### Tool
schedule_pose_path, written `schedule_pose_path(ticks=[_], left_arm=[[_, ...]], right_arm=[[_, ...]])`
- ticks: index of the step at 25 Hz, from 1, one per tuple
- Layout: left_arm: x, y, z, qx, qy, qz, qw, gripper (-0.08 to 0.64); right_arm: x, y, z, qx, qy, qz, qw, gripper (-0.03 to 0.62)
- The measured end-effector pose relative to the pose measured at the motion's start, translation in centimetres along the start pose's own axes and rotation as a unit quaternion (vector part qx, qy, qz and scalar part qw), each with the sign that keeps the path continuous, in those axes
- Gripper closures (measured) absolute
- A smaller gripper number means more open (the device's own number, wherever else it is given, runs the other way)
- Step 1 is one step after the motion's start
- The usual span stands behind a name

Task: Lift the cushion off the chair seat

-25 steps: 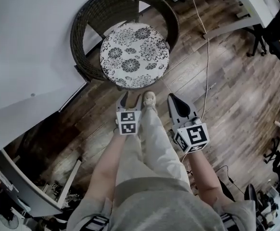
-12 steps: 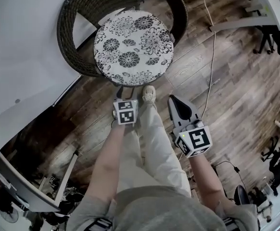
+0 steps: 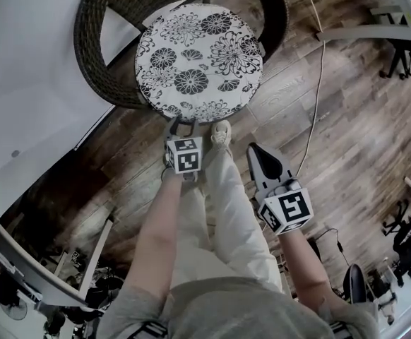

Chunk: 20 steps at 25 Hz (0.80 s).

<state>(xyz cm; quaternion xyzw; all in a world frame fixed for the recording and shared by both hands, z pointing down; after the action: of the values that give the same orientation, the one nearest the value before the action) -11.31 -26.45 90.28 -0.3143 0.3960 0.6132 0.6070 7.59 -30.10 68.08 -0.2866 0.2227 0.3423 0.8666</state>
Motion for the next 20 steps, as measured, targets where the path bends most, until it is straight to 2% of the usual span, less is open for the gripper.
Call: schedule_pose_path(ticks=[5,9,14,20], left_arm=[[-0.4,0.0,0.1,-0.006,-0.002,-0.004,1.0,0.36],[-0.5,-0.3,0.2,-0.033,0.0,-0.001,0.9994,0.387],[-0.6,-1.6,0.0,-0.068,0.011,0.022,0.9974,0.51],[0.9,-1.7,-0.3,-0.062,0.011,0.03,0.9976,0.526]], right_arm=[[-0.2,-0.1,0.1,-0.004,-0.003,0.0,1.0,0.591],[-0.2,0.1,0.0,-0.006,-0.006,0.002,1.0,0.591],[0.0,0.6,-0.2,-0.008,-0.008,0.005,1.0,0.591],[0.7,1.3,-1.2,-0.005,-0.019,0.009,1.0,0.591]])
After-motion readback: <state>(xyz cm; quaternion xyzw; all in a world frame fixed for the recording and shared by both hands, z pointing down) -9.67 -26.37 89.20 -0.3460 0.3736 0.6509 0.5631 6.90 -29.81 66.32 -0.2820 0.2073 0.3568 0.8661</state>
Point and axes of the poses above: the fingertips, and each gripper's own axes: x backward along the fingers, y to its left, z out of its underside, the point moved 6 cm from there along x, backward along the fingers, and after that the axes turned 1 degree about -y, right-handed, at the moved point
